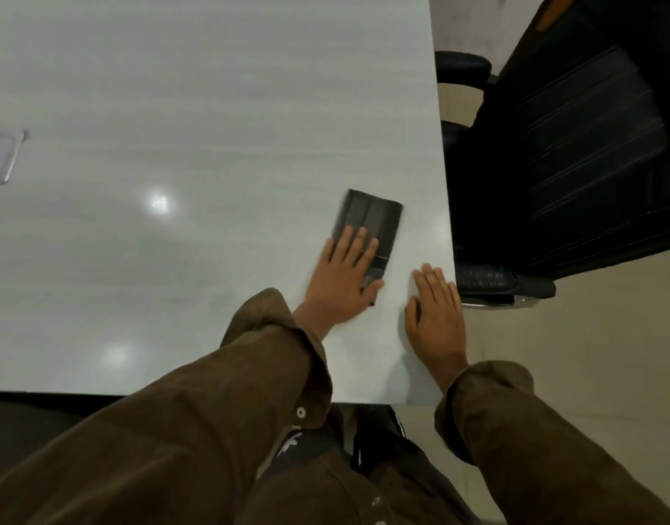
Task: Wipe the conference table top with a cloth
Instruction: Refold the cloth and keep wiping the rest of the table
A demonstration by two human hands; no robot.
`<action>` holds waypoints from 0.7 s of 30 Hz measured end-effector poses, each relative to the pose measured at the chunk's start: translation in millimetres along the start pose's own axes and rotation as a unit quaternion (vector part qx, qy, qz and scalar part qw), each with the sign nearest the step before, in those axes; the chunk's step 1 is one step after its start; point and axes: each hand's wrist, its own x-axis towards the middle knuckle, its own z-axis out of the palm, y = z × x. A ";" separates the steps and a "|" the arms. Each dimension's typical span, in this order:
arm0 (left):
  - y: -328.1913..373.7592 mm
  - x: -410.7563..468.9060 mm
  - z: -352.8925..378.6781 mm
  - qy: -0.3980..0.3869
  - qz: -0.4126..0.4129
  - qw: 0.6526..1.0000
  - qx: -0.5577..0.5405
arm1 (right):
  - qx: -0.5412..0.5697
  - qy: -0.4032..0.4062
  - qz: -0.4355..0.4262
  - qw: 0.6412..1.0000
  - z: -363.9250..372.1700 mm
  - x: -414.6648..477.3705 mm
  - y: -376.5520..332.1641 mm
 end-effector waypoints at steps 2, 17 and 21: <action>-5.4 -37.6 8.5 0.015 0.061 0.998 -0.004 | -0.012 -0.011 0.029 0.999 0.5 -12.9 -6.1; -80.4 -221.8 14.2 0.074 -0.323 0.942 -0.052 | -0.020 -0.033 0.063 0.997 -0.6 -46.3 -23.1; -39.4 -214.6 22.8 0.039 -0.131 0.990 -0.038 | -0.022 -0.037 0.075 0.996 -3.1 -52.2 -31.2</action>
